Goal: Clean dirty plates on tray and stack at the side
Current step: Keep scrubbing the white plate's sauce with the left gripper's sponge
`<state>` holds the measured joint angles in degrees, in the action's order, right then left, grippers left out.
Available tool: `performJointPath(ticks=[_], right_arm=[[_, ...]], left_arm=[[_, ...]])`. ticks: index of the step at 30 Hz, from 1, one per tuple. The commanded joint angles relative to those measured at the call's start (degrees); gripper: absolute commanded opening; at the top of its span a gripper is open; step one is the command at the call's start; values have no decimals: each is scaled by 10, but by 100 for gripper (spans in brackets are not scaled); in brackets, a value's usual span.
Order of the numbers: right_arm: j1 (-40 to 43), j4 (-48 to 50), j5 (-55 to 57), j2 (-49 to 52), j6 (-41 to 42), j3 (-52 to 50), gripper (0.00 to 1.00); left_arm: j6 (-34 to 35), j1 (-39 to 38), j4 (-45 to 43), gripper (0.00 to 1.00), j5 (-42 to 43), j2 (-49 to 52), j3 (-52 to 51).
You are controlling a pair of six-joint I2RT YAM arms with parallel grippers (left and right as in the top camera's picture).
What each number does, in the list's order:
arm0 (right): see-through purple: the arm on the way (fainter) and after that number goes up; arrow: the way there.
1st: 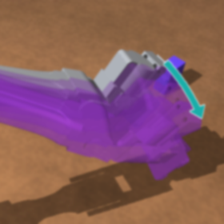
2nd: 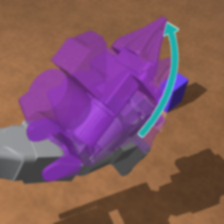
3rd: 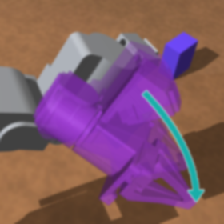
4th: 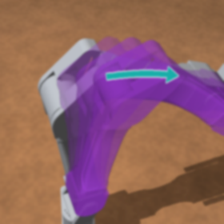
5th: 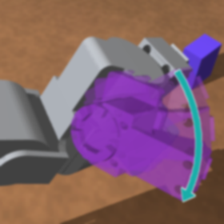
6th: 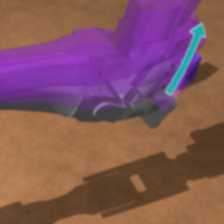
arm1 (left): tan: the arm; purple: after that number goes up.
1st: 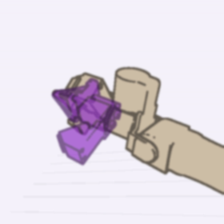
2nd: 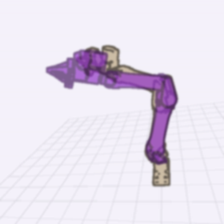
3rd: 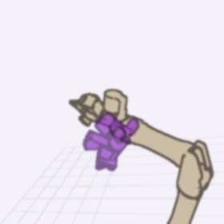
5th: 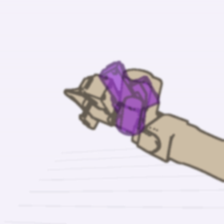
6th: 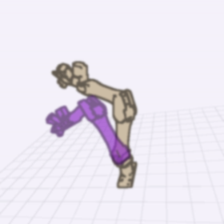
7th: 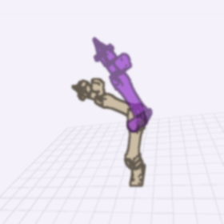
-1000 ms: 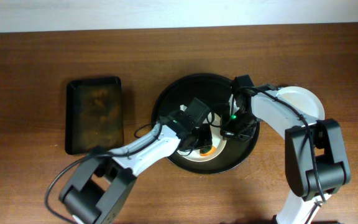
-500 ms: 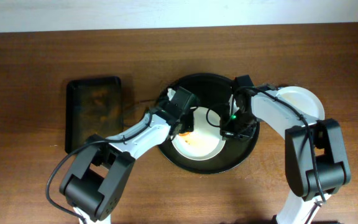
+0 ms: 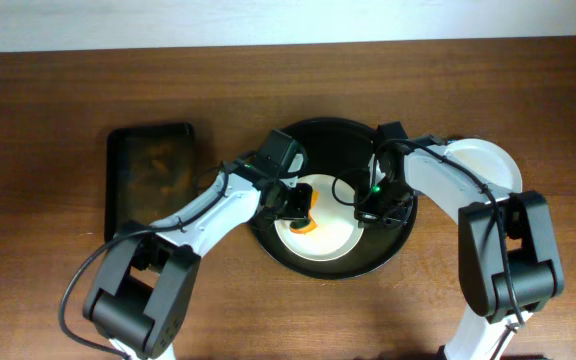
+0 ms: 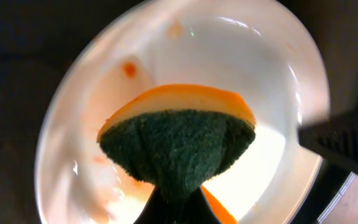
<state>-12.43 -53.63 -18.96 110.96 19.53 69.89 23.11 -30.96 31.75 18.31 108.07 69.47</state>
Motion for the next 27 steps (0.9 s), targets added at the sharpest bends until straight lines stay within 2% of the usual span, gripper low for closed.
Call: performJointPath(ticks=[1,7,11,12,13,17,21,23,25,27], right_arm=[[0,-6,14,4,0,-3,4],[0,-11,14,4,0,-3,4],[0,-16,14,4,0,-3,4],[0,-19,14,4,0,-3,4],[0,-19,14,4,0,-3,4],[0,-22,14,4,0,-3,4],[0,-22,14,4,0,-3,4],[0,-21,14,4,0,-3,4],[0,-21,14,4,0,-3,4],[0,-24,14,4,0,-3,4]], left_arm=[[-9,-29,21,0,-16,-19,-2],[-3,-46,-44,0,-36,-19,-73],[-16,-45,-94,0,-220,-19,-83],[-61,-45,-144,0,-222,-19,-83],[-75,-45,-169,0,-222,-19,-83],[-78,-45,-236,0,-221,10,-83],[-90,-46,-269,0,-175,45,-83],[-130,-45,-301,0,-175,44,-80],[-129,-45,-260,0,-155,44,-69],[-121,-45,-147,0,-95,34,-41]])
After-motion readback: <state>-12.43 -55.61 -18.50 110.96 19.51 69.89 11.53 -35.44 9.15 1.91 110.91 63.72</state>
